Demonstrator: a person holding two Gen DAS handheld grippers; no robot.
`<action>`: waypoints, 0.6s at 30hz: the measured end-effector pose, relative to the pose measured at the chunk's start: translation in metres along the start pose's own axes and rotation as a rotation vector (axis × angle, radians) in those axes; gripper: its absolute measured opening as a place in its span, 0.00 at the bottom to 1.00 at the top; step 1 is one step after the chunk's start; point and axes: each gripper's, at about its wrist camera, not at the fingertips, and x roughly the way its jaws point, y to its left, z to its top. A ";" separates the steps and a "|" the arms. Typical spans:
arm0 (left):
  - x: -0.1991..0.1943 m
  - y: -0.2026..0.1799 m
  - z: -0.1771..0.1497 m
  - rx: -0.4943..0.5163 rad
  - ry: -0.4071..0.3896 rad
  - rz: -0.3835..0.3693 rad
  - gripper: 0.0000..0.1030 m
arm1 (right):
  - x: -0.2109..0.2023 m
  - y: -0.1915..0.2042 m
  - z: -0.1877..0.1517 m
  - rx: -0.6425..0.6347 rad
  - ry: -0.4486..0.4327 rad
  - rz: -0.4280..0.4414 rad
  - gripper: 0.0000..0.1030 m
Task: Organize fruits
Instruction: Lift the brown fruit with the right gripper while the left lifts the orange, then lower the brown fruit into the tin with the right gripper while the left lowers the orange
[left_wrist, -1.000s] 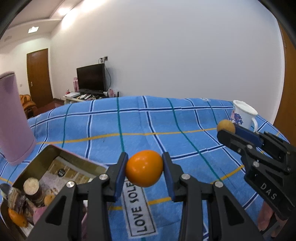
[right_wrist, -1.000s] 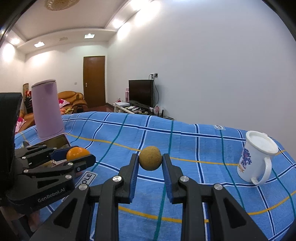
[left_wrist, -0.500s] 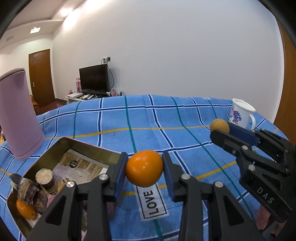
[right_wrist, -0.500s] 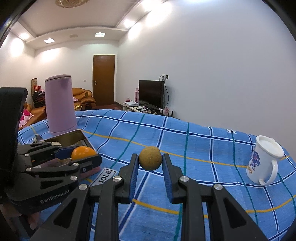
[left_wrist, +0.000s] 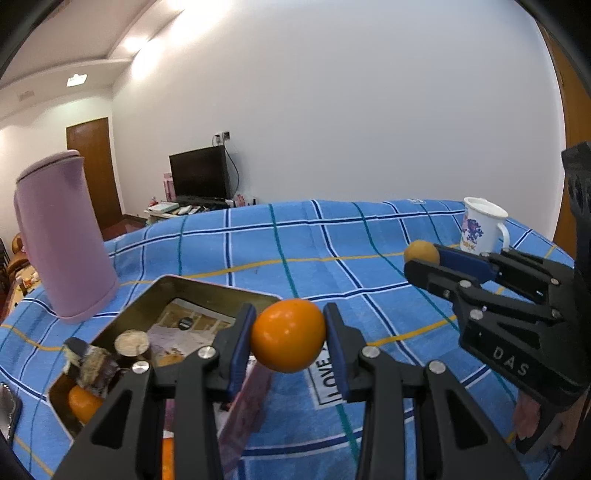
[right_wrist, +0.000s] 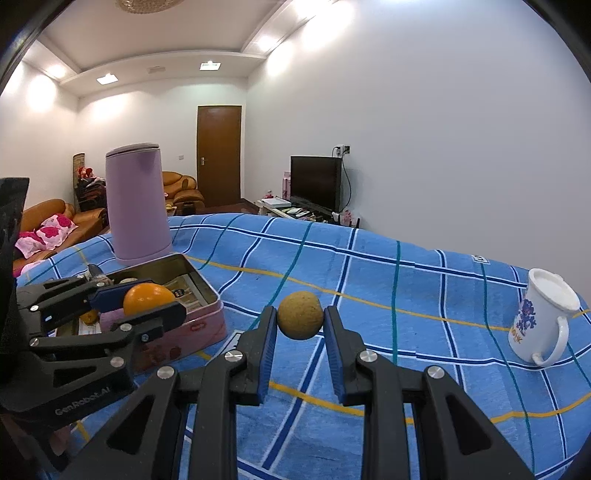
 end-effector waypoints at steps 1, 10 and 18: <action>-0.002 0.001 -0.001 0.000 -0.004 0.003 0.38 | 0.000 0.002 0.000 -0.002 0.001 0.004 0.27; -0.012 0.019 -0.005 -0.037 -0.011 0.018 0.38 | 0.002 0.023 0.000 -0.029 0.011 0.039 0.27; -0.019 0.035 -0.010 -0.067 -0.020 0.041 0.38 | 0.001 0.042 0.000 -0.050 0.012 0.075 0.27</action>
